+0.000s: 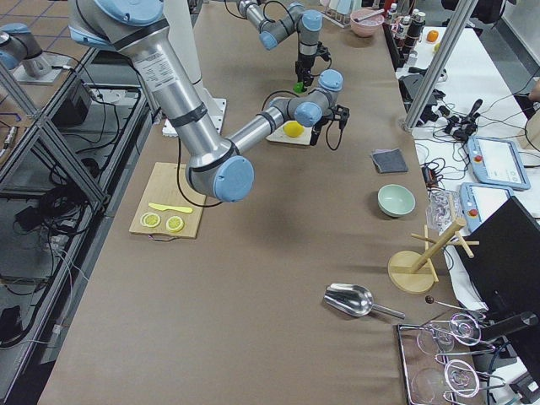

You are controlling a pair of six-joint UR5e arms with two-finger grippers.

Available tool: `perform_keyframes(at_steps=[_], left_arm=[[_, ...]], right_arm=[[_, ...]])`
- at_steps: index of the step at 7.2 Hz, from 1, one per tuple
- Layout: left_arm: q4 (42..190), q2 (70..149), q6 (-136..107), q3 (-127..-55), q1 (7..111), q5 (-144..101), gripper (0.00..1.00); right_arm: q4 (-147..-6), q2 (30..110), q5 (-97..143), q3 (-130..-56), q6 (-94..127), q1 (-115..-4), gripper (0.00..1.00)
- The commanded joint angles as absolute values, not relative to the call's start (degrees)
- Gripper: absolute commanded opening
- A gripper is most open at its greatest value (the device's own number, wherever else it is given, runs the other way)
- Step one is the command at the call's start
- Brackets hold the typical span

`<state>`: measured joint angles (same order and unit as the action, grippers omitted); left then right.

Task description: Place all lemons on tray

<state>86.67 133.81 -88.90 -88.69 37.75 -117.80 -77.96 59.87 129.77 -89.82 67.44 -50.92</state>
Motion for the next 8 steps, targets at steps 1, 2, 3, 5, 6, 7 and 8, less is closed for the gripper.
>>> perform_keyframes(at_steps=[1, 2, 3, 5, 6, 7, 8], left_arm=[[89.11, 135.61, -91.57, -85.17, 34.30, -112.63, 0.21], [92.08, 135.44, -93.06, -83.86, 32.97, -111.11, 0.36], [92.28, 135.35, -93.34, -83.93, 32.96, -111.01, 0.99], [92.02, 135.00, -92.73, -85.68, 33.48, -111.35, 0.98], [90.54, 132.65, -90.46, -89.00, 35.57, -113.18, 0.98], [87.83, 129.32, -84.96, -92.86, 39.69, -118.34, 0.98], [84.06, 125.81, -77.42, -96.82, 44.42, -121.87, 0.98]], right_arm=[[-78.05, 71.06, 131.04, -95.26, 56.14, -65.07, 1.00], [-79.35, 74.32, 130.96, -95.45, 45.89, -69.39, 1.00], [-83.45, 76.36, 130.78, -95.45, 33.96, -73.44, 1.00], [-93.57, 77.43, 128.25, -94.05, 13.62, -78.73, 1.00], [-93.78, 78.91, 128.58, -93.17, 10.93, -80.40, 1.00], [-93.95, 80.23, 128.76, -93.16, 10.90, -81.55, 1.00], [-93.61, 82.77, 129.28, -93.16, 10.90, -83.30, 1.00]])
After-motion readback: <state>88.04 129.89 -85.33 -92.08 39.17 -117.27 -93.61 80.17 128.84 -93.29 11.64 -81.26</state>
